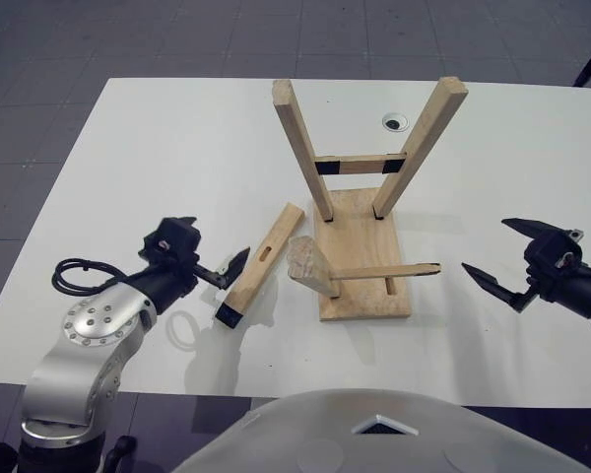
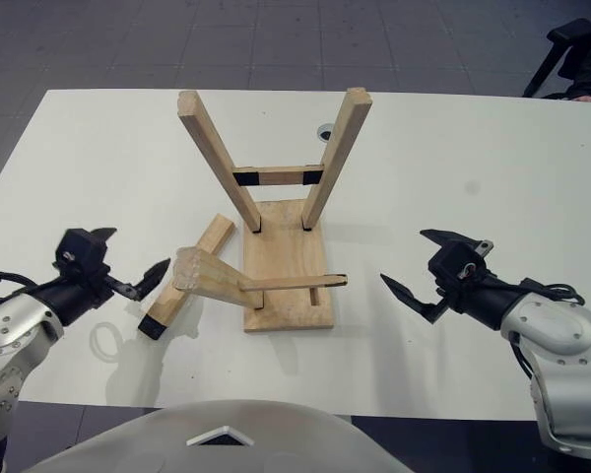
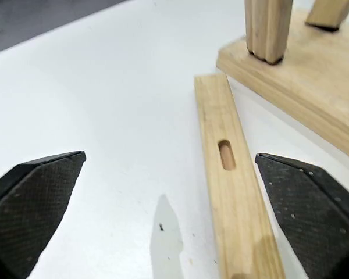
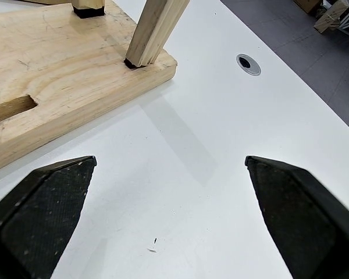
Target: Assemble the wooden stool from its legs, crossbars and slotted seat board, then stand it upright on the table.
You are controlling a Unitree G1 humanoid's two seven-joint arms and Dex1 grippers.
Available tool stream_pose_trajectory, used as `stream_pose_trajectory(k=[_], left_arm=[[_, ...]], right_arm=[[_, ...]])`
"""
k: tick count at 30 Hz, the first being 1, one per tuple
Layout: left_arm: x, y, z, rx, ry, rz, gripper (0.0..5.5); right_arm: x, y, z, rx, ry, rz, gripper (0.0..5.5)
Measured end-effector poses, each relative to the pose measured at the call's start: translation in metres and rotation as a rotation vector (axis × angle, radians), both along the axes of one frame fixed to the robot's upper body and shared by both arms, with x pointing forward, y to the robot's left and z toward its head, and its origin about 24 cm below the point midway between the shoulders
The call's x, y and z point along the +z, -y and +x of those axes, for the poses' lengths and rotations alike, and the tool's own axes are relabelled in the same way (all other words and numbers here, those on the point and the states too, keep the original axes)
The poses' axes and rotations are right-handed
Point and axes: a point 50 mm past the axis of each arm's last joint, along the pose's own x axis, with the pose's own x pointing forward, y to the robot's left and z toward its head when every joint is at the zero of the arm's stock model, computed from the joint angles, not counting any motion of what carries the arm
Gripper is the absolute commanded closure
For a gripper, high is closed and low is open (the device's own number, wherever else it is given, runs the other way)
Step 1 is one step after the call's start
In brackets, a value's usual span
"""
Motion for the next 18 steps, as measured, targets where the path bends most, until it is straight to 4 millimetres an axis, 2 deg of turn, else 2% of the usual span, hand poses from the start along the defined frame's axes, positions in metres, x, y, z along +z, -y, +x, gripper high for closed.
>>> stream_pose_trajectory(k=[7, 17, 18], left_arm=[[-0.021, 0.004, -0.007, -0.095, -0.118, 0.033, 0.02], [-0.038, 0.008, -0.012, -0.133, -0.213, 0.027, 0.02], [-0.039, 0.008, -0.012, -0.130, -0.217, 0.027, 0.28]], right_arm=[[0.000, -0.003, -0.003, 0.008, -0.003, -0.001, 0.77], [0.002, -0.006, -0.005, 0.013, 0.005, -0.003, 0.77], [0.002, -0.006, -0.005, 0.012, 0.006, -0.003, 0.77]])
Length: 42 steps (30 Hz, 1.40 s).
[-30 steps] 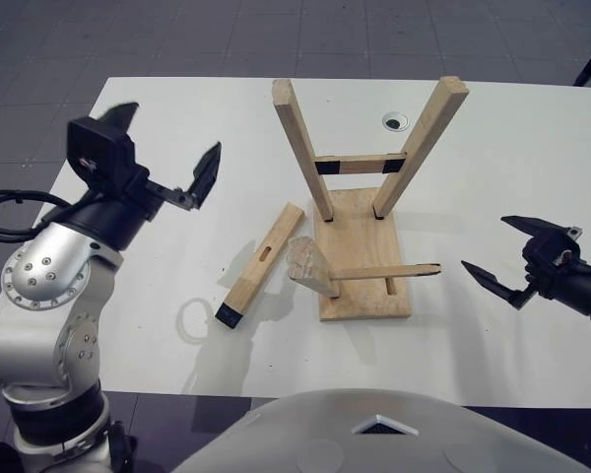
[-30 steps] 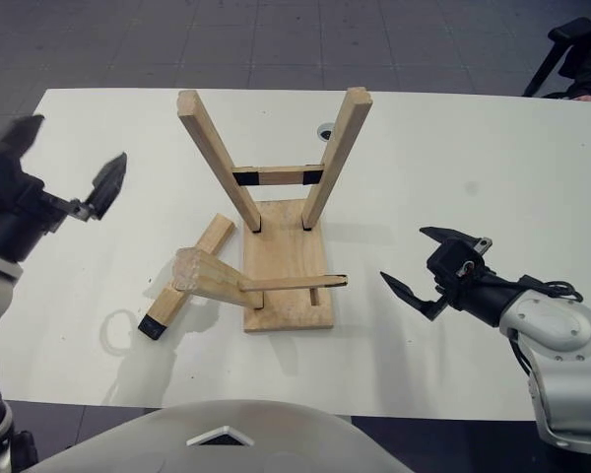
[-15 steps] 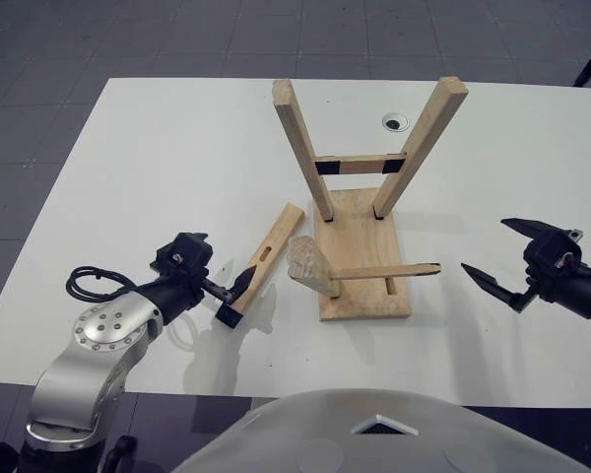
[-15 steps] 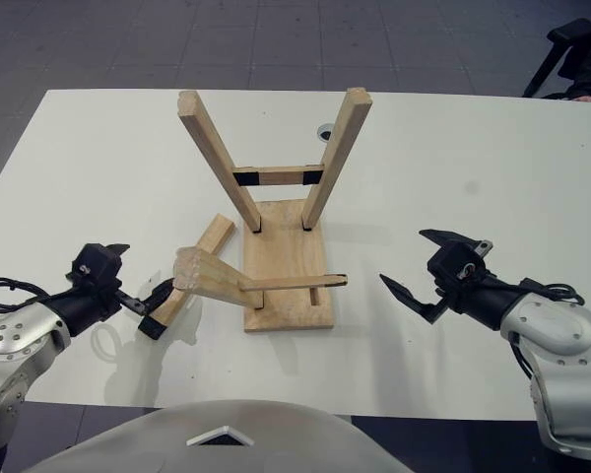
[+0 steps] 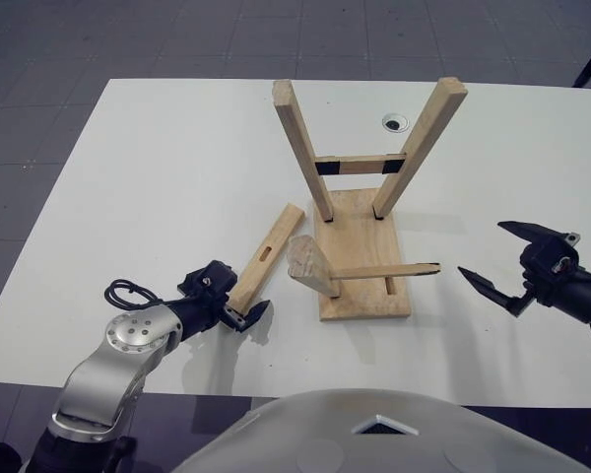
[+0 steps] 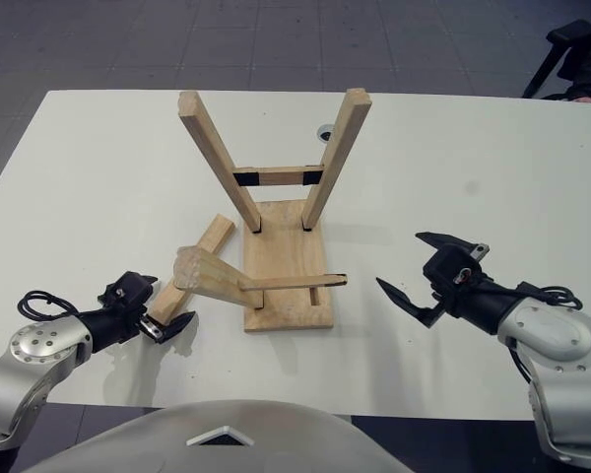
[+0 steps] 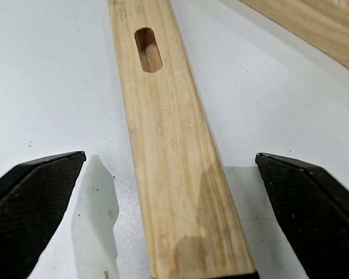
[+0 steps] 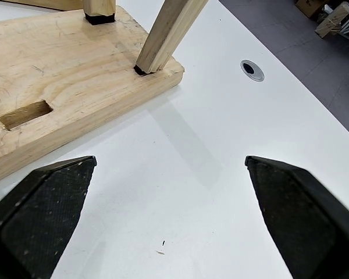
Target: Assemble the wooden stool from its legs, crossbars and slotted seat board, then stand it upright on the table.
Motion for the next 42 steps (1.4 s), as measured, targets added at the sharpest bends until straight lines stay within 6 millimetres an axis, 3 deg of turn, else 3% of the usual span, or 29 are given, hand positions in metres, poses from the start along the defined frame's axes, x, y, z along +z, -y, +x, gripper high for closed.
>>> stream_pose_trajectory(k=[20, 24, 31, 34, 37, 38, 40, 42], left_arm=[[-0.006, 0.005, 0.000, 0.034, -0.073, -0.033, 3.12], [-0.007, 0.006, 0.002, 0.062, -0.062, -0.039, 3.42], [-0.010, 0.003, 0.008, 0.129, -0.039, -0.050, 3.42], [-0.007, -0.009, 0.015, 0.198, -0.026, -0.044, 3.43], [0.014, -0.038, 0.029, 0.335, 0.041, -0.061, 3.44], [0.030, -0.045, 0.040, 0.354, 0.114, -0.100, 3.44], [0.085, -0.055, 0.065, 0.334, 0.353, -0.190, 3.44], [0.120, -0.054, 0.072, 0.240, 0.478, -0.278, 3.44]], right_arm=[[0.013, -0.002, -0.001, -0.018, 0.044, 0.016, 0.77], [0.024, 0.002, 0.003, -0.055, 0.101, 0.026, 0.77], [0.042, 0.011, 0.009, -0.133, 0.186, 0.066, 0.77], [0.055, 0.017, 0.016, -0.183, 0.257, 0.116, 0.77], [0.074, 0.026, 0.025, -0.247, 0.348, 0.190, 0.77], [0.081, 0.028, 0.029, -0.257, 0.377, 0.242, 0.77], [0.102, 0.030, 0.038, -0.233, 0.460, 0.393, 0.77], [0.114, 0.026, 0.043, -0.158, 0.472, 0.518, 0.77]])
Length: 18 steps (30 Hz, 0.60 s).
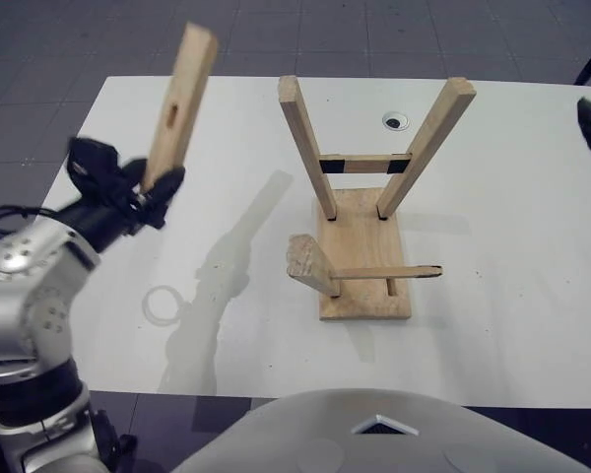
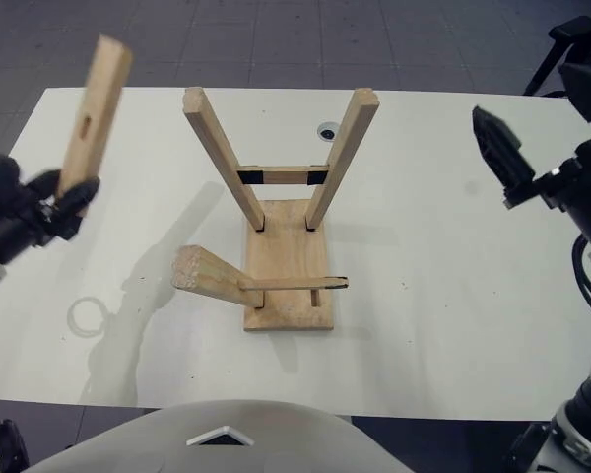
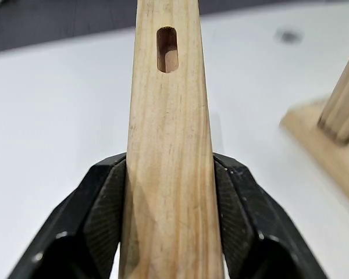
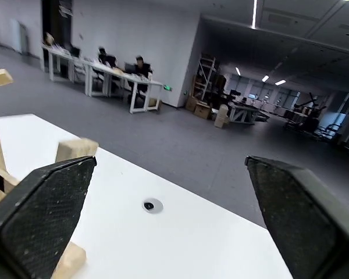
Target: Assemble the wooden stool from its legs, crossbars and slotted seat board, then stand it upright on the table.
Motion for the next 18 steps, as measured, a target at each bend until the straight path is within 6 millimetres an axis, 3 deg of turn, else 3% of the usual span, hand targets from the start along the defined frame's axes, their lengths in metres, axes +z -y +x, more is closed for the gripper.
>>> stream_pose_trajectory(k=[3, 5, 9, 11, 15, 18], left_arm=[[0.027, 0.008, 0.003, -0.234, 0.095, -0.104, 3.44], [0.044, 0.006, 0.016, -0.375, 0.135, -0.207, 3.44], [0.049, 0.018, 0.041, -0.591, 0.101, -0.352, 3.44], [0.046, 0.023, 0.046, -0.642, 0.080, -0.375, 3.44], [0.048, 0.052, 0.054, -0.852, 0.094, -0.403, 3.44], [0.054, 0.056, 0.056, -0.909, 0.124, -0.401, 3.44]], right_arm=[[0.014, -0.019, 0.005, 0.236, 0.030, 0.108, 0.77], [0.017, -0.037, 0.016, 0.370, 0.025, 0.122, 0.77], [0.021, -0.070, 0.035, 0.561, 0.010, 0.137, 0.77], [0.021, -0.076, 0.039, 0.599, -0.008, 0.137, 0.77], [0.016, -0.110, 0.041, 0.824, -0.082, 0.126, 0.77], [0.011, -0.123, 0.049, 0.889, -0.121, 0.130, 0.77]])
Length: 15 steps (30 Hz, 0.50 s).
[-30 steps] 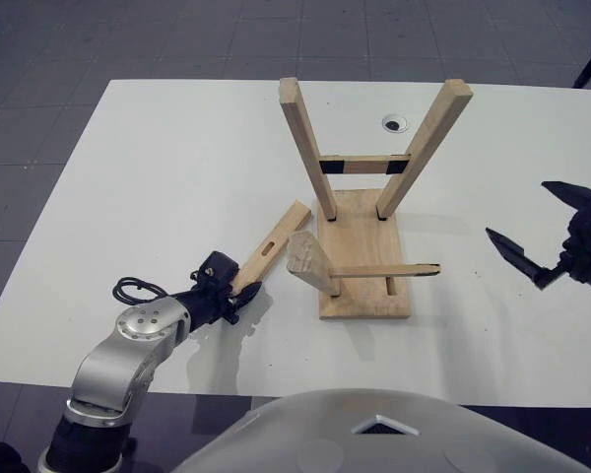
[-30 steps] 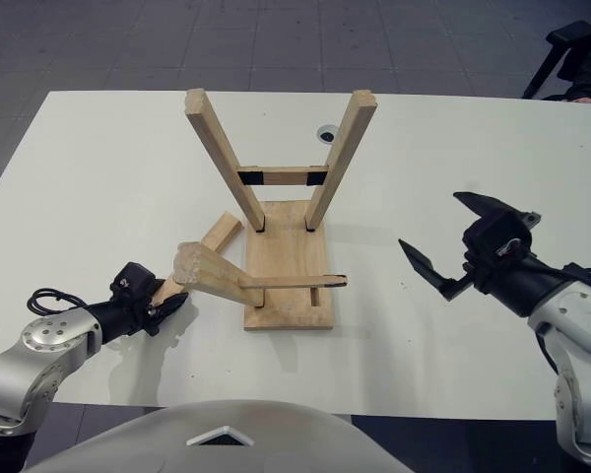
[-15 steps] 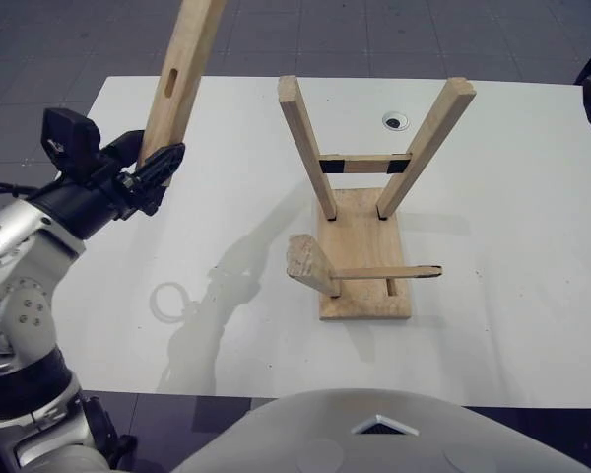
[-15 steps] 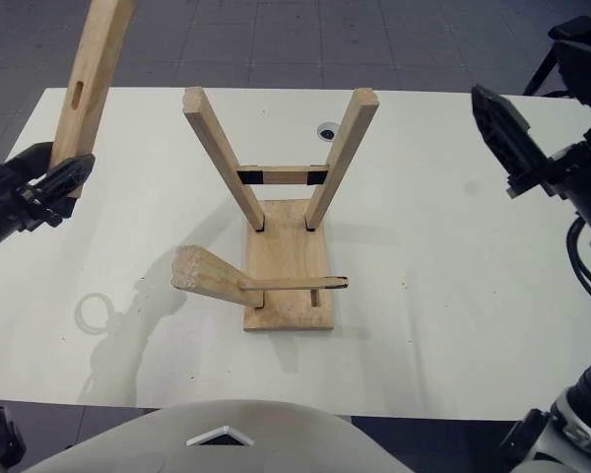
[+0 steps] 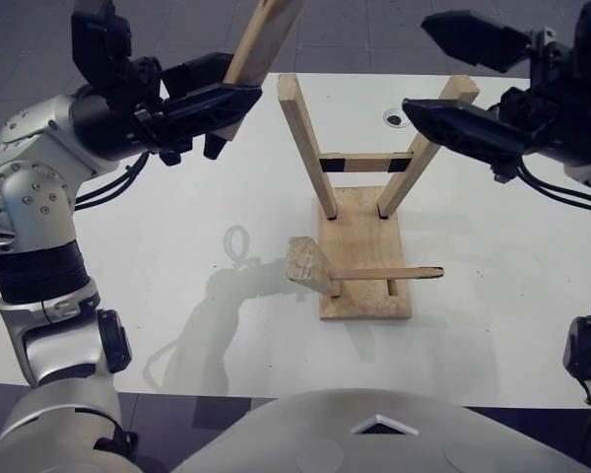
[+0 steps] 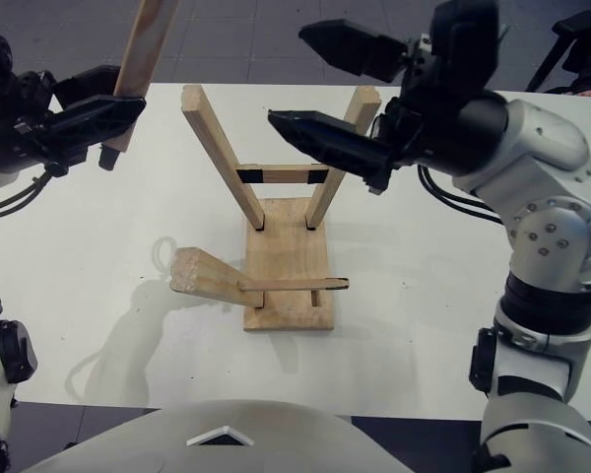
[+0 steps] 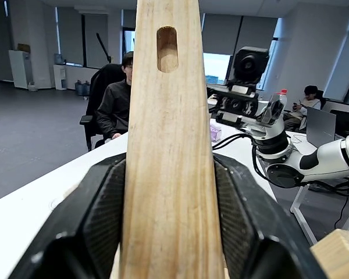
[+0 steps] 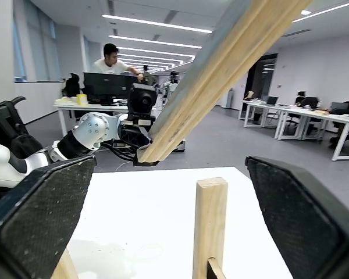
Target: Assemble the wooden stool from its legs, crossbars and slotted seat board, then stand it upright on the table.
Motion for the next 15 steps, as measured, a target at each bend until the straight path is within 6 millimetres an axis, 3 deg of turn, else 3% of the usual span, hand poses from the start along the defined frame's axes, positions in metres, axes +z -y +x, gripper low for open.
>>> stream_pose_trajectory(k=[8, 15], left_arm=[[0.005, 0.009, 0.003, -0.049, 0.035, 0.011, 3.44], [0.004, 0.027, -0.002, -0.121, 0.059, 0.018, 3.44]], right_arm=[[-0.001, -0.033, 0.017, 0.060, -0.006, -0.025, 0.77], [-0.004, -0.045, 0.019, 0.076, -0.004, -0.038, 0.77]])
